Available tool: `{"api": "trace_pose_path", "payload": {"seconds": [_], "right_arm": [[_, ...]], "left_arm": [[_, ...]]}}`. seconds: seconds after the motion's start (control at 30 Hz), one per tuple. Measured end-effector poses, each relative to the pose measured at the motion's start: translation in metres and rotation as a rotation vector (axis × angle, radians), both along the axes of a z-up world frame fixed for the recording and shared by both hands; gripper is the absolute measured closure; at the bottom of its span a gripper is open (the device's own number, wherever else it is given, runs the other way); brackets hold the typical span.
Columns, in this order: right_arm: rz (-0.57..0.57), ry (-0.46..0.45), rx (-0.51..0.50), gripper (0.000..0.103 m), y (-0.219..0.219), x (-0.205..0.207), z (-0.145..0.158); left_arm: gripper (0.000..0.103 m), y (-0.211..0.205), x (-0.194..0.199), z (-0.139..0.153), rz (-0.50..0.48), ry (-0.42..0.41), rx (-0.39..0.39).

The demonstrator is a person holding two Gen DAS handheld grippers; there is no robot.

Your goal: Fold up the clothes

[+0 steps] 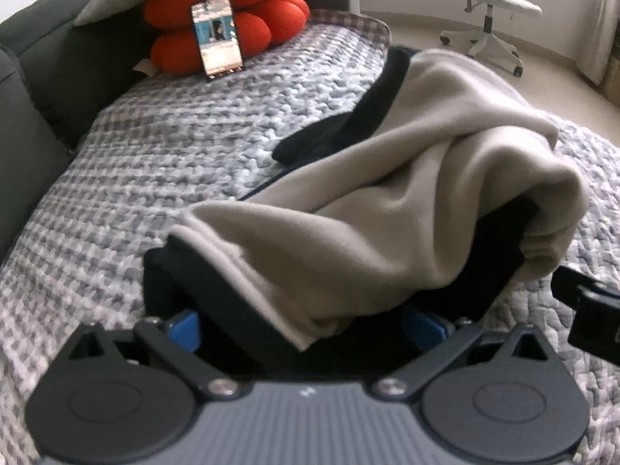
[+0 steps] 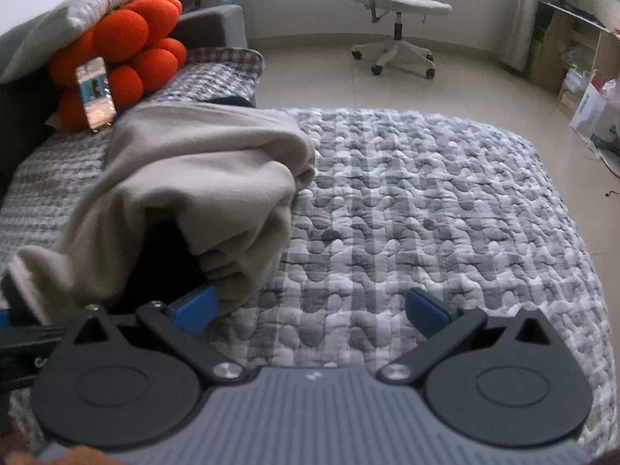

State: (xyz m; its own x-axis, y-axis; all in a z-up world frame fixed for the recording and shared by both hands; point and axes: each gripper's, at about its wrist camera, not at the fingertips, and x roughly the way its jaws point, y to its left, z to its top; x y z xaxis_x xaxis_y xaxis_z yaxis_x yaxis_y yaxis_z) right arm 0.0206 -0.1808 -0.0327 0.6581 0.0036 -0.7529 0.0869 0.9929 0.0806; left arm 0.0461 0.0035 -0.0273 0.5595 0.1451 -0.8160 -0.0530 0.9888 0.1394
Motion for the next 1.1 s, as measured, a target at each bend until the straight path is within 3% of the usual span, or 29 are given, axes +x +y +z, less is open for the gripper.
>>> {"api": "trace_pose_path", "payload": {"seconds": [0.27, 0.4, 0.53, 0.7, 0.77, 0.87, 0.93, 1.1], "right_arm": [[0.006, 0.057, -0.010, 0.000, -0.004, 0.029, -0.022], [0.022, 0.082, 0.016, 0.000, -0.006, 0.034, -0.030], [0.051, 0.075, -0.023, 0.000, -0.001, 0.030, -0.036], [0.068, 0.019, -0.085, 0.000, 0.009, 0.017, -0.044], [0.083, 0.027, -0.080, 0.000, 0.009, 0.013, -0.042], [0.111, 0.040, -0.056, 0.000, 0.007, 0.007, -0.034], [0.132, 0.004, -0.031, 0.000, 0.008, 0.000, -0.022], [0.191, -0.083, -0.051, 0.000, 0.020, -0.008, 0.013]], "left_arm": [[0.000, -0.007, 0.019, -0.015, -0.017, 0.034, 0.028], [0.000, -0.011, 0.022, -0.017, -0.037, 0.029, 0.040], [0.000, -0.012, 0.021, -0.019, -0.044, 0.014, 0.040], [0.000, -0.007, 0.003, -0.027, -0.104, -0.115, 0.034], [0.000, -0.004, -0.006, -0.030, -0.131, -0.164, 0.029], [0.000, -0.002, -0.007, -0.022, -0.165, -0.113, 0.027], [0.000, -0.002, -0.007, -0.011, -0.205, -0.085, 0.034], [0.000, 0.004, -0.016, 0.016, -0.213, -0.104, 0.042]]}}
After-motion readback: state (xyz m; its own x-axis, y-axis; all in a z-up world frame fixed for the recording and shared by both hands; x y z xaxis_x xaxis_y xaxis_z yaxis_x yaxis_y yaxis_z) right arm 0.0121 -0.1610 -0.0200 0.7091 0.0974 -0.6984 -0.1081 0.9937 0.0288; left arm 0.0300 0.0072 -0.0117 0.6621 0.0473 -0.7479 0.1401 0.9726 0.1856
